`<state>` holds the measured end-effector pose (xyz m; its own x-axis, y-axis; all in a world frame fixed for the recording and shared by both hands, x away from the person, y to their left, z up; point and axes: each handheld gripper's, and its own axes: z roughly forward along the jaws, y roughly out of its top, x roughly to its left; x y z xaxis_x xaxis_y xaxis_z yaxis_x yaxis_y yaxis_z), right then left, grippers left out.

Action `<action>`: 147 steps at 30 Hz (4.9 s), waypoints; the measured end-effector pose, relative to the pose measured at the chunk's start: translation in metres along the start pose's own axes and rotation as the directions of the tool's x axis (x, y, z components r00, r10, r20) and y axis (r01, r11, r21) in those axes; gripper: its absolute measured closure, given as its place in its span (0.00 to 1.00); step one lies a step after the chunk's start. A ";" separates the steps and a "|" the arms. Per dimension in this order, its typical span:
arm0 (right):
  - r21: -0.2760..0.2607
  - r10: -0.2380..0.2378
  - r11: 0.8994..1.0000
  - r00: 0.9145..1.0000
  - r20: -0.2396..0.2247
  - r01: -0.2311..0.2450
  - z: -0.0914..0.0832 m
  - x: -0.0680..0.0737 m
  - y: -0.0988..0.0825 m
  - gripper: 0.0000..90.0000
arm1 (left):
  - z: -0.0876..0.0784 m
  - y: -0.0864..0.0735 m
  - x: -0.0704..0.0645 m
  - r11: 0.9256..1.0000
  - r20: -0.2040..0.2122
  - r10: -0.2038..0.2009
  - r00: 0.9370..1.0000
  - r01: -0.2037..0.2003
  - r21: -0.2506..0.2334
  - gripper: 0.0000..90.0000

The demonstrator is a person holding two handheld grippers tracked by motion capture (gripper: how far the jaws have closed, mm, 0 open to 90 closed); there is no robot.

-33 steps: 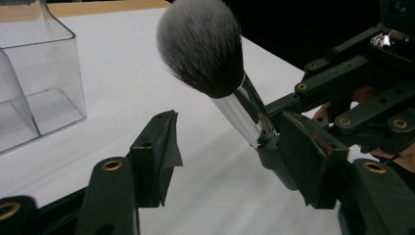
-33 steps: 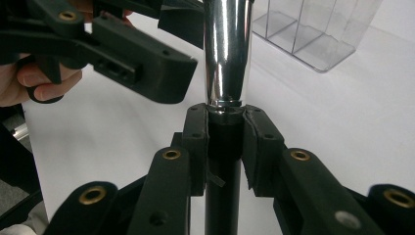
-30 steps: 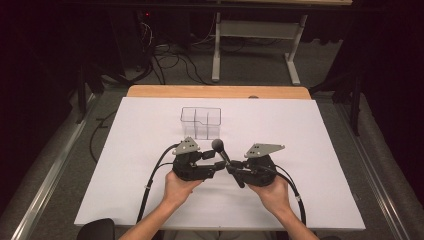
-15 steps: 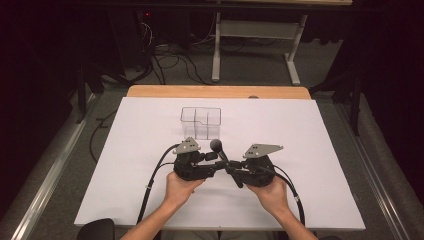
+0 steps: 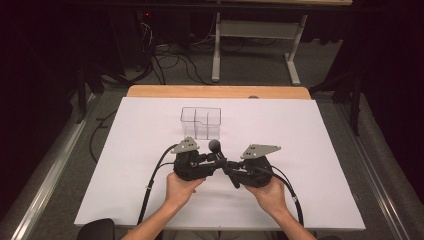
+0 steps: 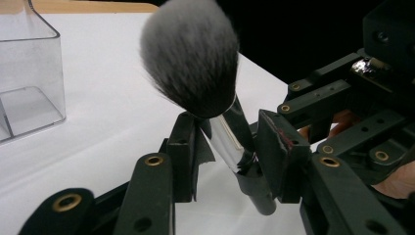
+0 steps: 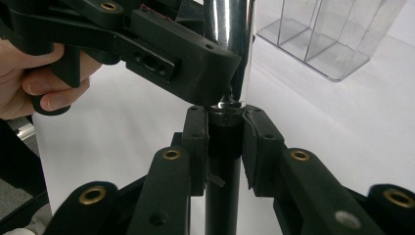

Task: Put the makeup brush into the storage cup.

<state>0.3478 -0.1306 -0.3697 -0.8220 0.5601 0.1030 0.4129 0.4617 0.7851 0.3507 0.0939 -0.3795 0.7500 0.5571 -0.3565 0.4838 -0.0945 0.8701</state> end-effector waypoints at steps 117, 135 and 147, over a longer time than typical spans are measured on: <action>-0.355 0.210 0.929 0.941 0.265 -0.107 -0.118 -0.098 -0.063 0.39 | -0.058 0.026 0.024 0.998 -0.126 0.064 0.990 -0.066 -0.010 0.78; -0.332 0.244 0.933 0.921 0.304 -0.138 -0.104 -0.102 -0.093 0.37 | -0.079 0.058 0.028 0.993 -0.203 0.074 0.976 -0.090 -0.070 0.78; -0.315 0.225 0.941 0.925 0.304 -0.126 -0.098 -0.097 -0.095 0.36 | -0.085 0.078 0.035 0.990 -0.238 0.078 0.968 -0.103 -0.093 0.78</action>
<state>0.3499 -0.2957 -0.3944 -0.5482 0.8319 0.0864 0.3684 0.1475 0.9179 0.3762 0.1764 -0.2957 0.6562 0.7287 -0.1961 0.3603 -0.0742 0.9299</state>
